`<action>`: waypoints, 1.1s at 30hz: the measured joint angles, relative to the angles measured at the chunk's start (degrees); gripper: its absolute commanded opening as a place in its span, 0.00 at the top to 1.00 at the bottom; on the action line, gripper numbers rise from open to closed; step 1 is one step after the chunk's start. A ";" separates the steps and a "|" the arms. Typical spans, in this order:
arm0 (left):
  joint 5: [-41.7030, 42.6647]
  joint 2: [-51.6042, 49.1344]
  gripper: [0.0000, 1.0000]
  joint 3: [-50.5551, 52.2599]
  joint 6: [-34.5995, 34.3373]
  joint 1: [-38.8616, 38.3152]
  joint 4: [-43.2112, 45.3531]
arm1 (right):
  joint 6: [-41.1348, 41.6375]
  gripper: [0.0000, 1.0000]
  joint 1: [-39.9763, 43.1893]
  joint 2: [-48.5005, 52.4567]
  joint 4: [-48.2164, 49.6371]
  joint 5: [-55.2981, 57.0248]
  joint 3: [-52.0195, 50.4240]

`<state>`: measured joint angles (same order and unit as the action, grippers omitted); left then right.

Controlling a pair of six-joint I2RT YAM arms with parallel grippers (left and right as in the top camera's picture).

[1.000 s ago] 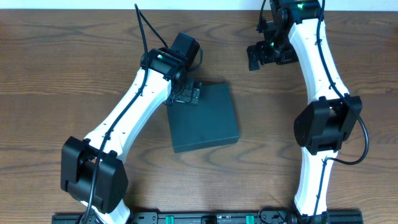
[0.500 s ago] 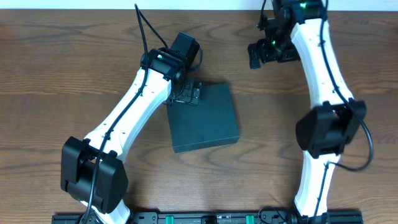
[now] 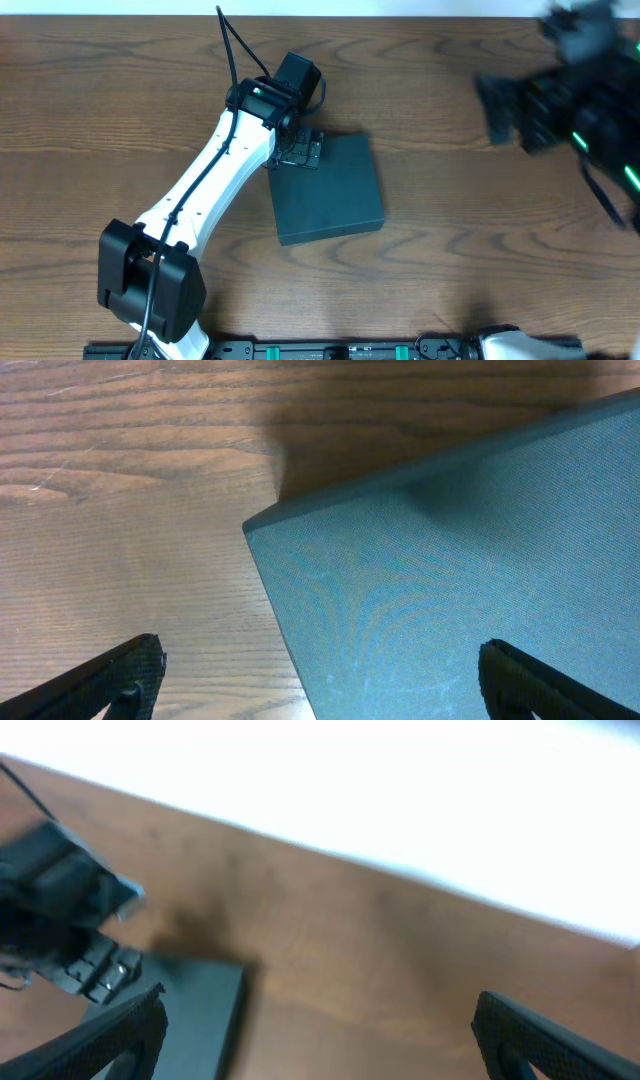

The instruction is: Pack container

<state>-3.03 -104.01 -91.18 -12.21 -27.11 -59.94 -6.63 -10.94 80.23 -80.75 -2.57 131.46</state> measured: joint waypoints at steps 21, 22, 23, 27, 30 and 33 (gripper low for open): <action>0.00 0.00 0.01 0.04 0.00 0.00 0.13 | -3.21 0.01 2.32 -50.82 53.11 1.14 -68.28; -0.02 0.00 0.01 0.04 0.00 0.00 0.07 | -2.34 0.01 2.54 -53.35 56.65 1.11 -73.42; -0.02 0.00 0.01 0.04 0.00 0.00 0.04 | -1.05 0.01 2.86 -56.28 59.14 1.14 -79.30; -0.02 0.00 0.02 0.04 -0.02 0.00 0.02 | 2.99 0.01 3.98 -63.06 67.14 1.14 -94.51; -0.02 0.00 0.01 0.04 0.00 0.00 0.04 | 5.42 0.01 5.01 -65.79 71.63 1.09 -102.20; 0.00 -0.02 0.01 0.04 0.00 0.00 0.02 | 7.50 0.01 6.32 -67.34 75.10 1.14 -108.41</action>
<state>-3.03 -104.03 -91.13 -12.21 -27.11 -59.92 0.86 -4.62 12.88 -5.65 -1.43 23.05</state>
